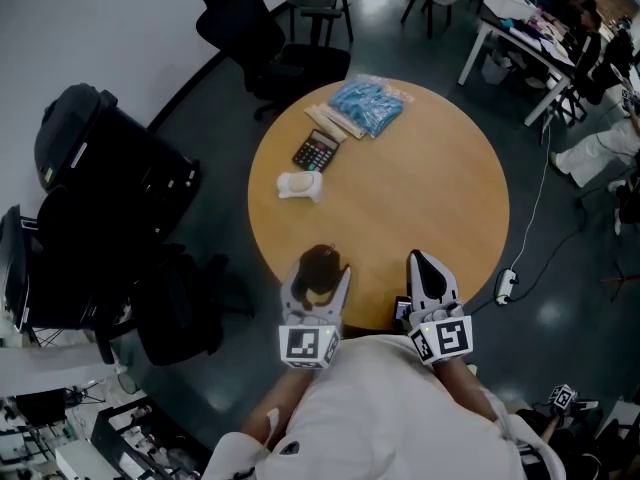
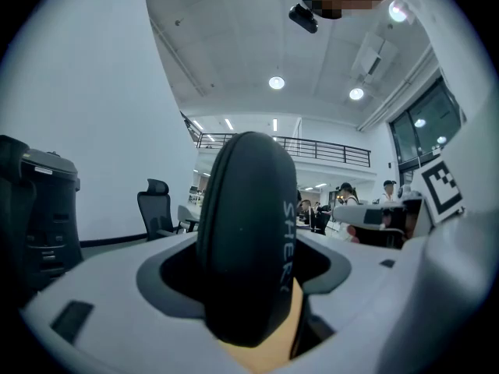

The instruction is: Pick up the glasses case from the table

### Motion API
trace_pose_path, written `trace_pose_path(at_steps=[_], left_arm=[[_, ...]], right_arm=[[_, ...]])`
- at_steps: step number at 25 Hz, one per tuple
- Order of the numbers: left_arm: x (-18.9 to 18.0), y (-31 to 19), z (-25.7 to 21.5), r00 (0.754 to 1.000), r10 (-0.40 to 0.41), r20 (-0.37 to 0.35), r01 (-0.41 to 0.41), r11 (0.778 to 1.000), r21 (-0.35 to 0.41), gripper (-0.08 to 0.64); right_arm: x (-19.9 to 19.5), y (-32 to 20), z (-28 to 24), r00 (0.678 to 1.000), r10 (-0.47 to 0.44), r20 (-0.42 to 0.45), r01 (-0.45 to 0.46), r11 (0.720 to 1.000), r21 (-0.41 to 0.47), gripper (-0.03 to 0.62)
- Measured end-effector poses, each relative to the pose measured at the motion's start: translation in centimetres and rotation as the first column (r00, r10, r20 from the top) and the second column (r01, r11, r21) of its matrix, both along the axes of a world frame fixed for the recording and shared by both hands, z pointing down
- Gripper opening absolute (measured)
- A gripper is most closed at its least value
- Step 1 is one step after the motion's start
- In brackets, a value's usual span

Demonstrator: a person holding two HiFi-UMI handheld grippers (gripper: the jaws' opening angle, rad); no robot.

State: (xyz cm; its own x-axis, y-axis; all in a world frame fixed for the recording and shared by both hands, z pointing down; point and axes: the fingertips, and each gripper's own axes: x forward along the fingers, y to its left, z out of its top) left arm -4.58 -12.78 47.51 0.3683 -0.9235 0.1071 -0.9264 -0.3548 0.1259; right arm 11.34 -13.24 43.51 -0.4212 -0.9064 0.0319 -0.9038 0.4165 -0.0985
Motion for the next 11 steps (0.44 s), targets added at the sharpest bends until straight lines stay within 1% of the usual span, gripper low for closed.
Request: trace_pose_path(at_steps=[11], left_arm=[[-0.29,-0.16,0.57,1.000,-0.022,-0.004,0.022,1.000,-0.013,0.324]], right_arm=[[-0.13,-0.43,0.24,1.000,-0.017,-0.003,0.017,1.000,-0.004,0.015]])
